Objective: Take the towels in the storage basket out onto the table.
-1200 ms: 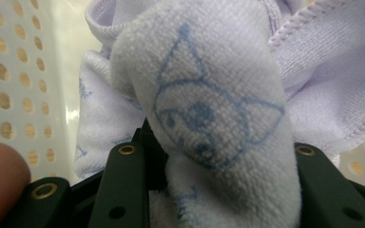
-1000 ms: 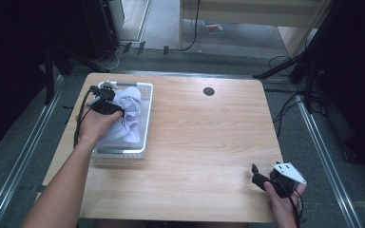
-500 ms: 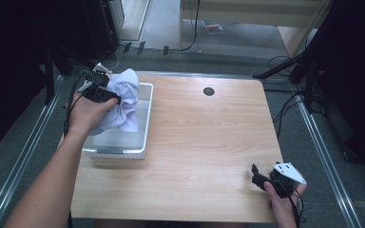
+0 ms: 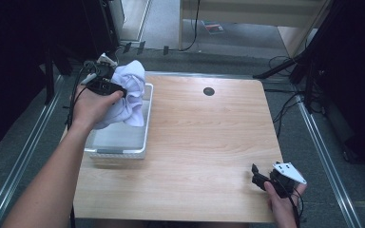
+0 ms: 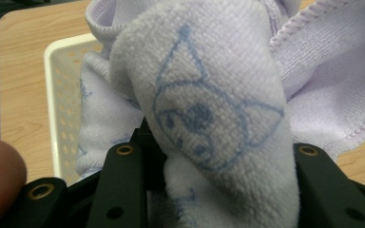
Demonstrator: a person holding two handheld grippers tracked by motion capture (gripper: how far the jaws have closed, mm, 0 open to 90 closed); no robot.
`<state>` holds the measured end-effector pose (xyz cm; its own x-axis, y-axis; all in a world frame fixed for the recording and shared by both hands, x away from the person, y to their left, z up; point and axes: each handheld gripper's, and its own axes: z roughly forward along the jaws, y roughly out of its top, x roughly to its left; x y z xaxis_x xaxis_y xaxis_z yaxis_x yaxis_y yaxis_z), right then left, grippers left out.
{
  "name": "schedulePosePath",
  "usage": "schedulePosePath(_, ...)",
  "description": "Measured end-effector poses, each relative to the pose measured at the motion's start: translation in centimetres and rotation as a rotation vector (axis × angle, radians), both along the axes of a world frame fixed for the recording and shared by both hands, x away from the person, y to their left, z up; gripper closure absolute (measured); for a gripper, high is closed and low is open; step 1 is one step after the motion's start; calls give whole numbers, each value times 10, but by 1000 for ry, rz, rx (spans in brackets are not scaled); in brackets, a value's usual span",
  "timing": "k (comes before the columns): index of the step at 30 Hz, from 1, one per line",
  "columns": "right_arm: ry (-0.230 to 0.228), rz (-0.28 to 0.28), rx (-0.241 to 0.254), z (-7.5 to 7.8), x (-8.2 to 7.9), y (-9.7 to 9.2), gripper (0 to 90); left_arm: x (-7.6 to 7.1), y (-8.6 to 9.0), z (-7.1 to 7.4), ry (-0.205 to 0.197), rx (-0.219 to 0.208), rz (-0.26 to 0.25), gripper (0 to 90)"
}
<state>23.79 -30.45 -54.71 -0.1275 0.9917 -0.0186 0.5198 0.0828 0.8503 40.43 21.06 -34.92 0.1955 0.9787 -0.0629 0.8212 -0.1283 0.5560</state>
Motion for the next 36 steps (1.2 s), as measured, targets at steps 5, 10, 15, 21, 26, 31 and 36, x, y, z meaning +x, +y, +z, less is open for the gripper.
schedulePosePath(5,0,1,3,0,0,0,131,2,-12,1,-3,-12,-13,584)
schedulePosePath(10,1,2,3,0,0,0,131,3,-27,0,-1,-15,-36,582)
schedulePosePath(15,1,3,3,0,0,0,131,5,-45,-1,3,-22,-62,581)
schedulePosePath(21,0,4,9,0,1,-1,130,10,-72,-5,4,-14,-96,580)
schedulePosePath(26,1,4,9,0,1,-1,130,12,-87,-11,2,-26,-107,575)
schedulePosePath(31,3,0,14,0,1,-2,131,18,-107,-18,7,-39,-119,571)
schedulePosePath(36,2,1,23,0,1,-2,130,23,-133,-28,18,-45,-148,571)
